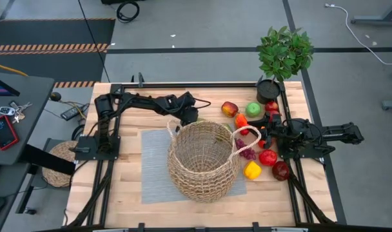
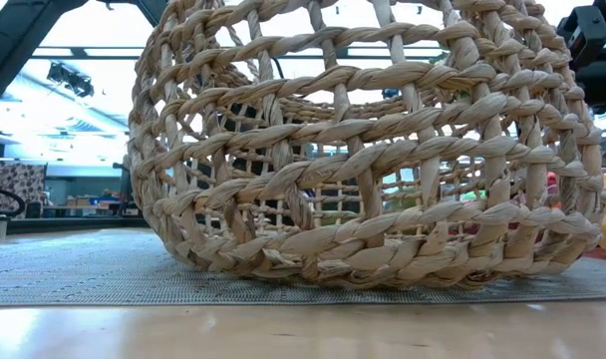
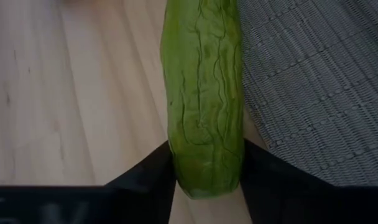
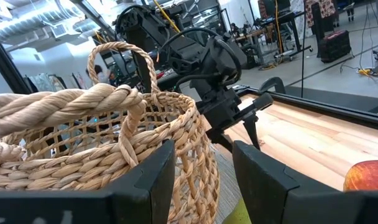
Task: Build produce basket
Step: Put the cucumber into the basket
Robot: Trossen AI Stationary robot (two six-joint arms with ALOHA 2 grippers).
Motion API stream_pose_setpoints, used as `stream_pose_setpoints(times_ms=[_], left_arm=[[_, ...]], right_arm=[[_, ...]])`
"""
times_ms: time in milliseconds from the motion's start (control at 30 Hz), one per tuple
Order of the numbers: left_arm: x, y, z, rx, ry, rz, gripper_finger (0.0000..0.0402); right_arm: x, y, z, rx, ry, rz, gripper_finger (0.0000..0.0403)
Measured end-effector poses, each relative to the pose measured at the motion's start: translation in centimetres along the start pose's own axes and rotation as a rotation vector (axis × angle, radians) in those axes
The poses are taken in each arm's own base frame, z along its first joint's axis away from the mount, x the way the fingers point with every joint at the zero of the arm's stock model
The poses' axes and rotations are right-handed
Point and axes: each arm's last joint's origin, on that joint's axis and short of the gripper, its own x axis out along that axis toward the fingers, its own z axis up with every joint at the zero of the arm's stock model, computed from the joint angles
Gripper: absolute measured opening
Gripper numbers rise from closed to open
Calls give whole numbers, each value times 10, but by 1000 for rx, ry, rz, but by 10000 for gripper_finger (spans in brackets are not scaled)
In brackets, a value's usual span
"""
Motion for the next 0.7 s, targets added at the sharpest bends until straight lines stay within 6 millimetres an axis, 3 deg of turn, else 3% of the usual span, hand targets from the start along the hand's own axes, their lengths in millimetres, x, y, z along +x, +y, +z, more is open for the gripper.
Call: stream_pose_setpoints(times_ms=[133,267,500,700], left_arm=[[-8,5,2,2,-1,39,142],[-29,15,5,-9,-18,95,142],[-93,35,19,2,-80,303,141],[-149,45,33,78,-66,602,141]], right_arm=[[0,0,0,0,0,0,168],[0,0,0,0,0,0,168],[0,0,0,0,0,0,168],[0,0,0,0,0,0,168]])
